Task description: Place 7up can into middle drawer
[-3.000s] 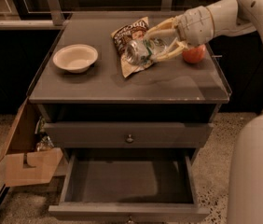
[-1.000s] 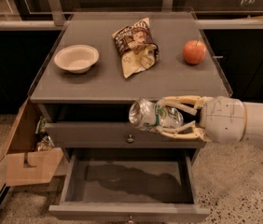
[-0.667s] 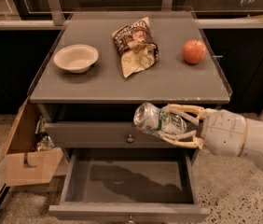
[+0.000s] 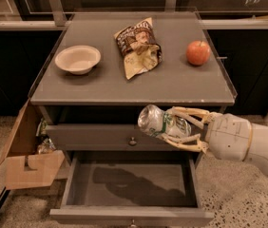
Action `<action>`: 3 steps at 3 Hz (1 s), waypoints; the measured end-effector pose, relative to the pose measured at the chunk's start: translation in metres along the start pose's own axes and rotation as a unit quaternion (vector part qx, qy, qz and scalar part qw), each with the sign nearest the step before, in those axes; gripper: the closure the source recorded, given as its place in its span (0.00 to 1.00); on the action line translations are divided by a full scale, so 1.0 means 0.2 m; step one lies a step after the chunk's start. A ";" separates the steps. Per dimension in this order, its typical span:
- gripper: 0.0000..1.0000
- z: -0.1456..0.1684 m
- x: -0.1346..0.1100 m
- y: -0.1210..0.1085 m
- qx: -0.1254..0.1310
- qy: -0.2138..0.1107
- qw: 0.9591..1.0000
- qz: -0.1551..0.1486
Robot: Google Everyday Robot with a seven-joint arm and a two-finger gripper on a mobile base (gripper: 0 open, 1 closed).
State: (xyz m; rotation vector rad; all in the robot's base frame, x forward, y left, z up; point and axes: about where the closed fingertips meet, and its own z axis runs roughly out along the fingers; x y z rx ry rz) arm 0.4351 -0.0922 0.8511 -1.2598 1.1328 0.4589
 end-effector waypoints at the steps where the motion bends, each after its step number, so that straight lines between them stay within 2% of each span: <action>1: 1.00 0.02 0.19 0.05 0.041 0.015 0.999 0.021; 2: 1.00 0.02 0.34 0.09 0.065 0.036 0.996 0.042; 3: 1.00 0.02 0.45 0.13 0.057 0.068 0.995 0.054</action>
Offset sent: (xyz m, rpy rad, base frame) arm 0.0233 -0.0246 -0.1086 0.0380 0.1081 -0.2468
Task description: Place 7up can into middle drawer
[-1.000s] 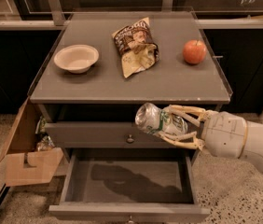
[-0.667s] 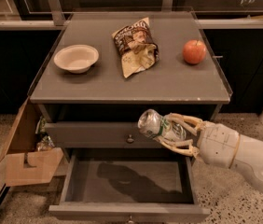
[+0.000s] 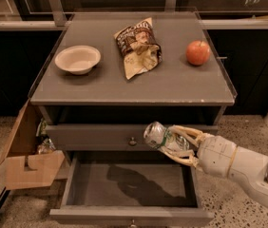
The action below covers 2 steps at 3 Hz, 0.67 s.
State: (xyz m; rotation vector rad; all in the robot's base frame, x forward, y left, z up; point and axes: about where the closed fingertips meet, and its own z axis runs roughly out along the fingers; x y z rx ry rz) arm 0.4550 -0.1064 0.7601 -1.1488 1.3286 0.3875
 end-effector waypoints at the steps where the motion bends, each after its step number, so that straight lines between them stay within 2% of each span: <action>1: 1.00 0.03 0.05 0.04 -0.053 0.038 0.998 -0.004; 2: 1.00 0.06 0.14 0.10 -0.140 0.074 0.987 0.003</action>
Offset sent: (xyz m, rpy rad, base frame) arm -0.0095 0.0138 -0.0693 -0.3420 0.3458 0.4061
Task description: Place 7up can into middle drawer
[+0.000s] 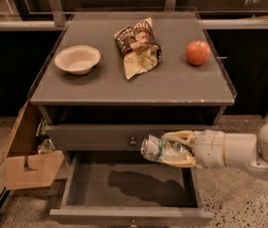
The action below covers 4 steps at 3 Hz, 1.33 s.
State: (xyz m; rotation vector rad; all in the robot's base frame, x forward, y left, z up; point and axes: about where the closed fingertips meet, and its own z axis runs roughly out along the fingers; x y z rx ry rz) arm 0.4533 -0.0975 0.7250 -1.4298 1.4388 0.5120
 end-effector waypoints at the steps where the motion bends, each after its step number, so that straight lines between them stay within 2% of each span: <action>1: 1.00 0.07 0.08 0.06 -0.091 0.018 0.996 0.009; 2: 1.00 0.09 0.08 0.09 -0.116 0.021 0.993 0.008; 3: 1.00 0.09 0.08 0.09 -0.115 0.021 0.993 0.008; 4: 1.00 0.12 0.17 0.08 -0.093 0.018 0.995 0.029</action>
Offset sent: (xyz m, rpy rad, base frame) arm -0.0026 0.0069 -0.0231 -0.0636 0.1120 0.1343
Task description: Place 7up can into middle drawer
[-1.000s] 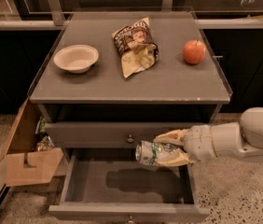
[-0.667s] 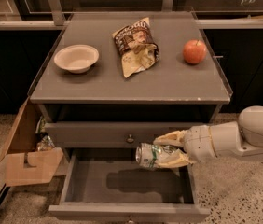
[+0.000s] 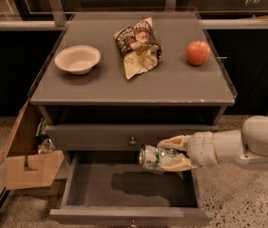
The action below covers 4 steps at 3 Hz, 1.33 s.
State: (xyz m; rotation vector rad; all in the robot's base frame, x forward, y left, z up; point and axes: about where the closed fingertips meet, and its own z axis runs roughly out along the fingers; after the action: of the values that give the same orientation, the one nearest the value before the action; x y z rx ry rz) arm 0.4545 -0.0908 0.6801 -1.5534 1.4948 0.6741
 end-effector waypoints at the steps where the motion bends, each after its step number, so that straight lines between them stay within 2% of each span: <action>1: 1.00 0.05 0.18 -0.02 0.033 -0.008 0.999 0.038; 2: 1.00 0.09 0.32 -0.01 0.043 -0.014 0.997 0.068; 4: 1.00 0.22 0.59 0.02 0.039 -0.023 0.990 0.130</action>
Offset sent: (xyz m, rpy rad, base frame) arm 0.0171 -0.0296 -0.1019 0.0948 0.1280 -0.1946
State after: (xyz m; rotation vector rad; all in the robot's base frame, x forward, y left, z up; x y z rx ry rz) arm 0.4741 -0.1141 0.5577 -1.2883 1.6856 0.7846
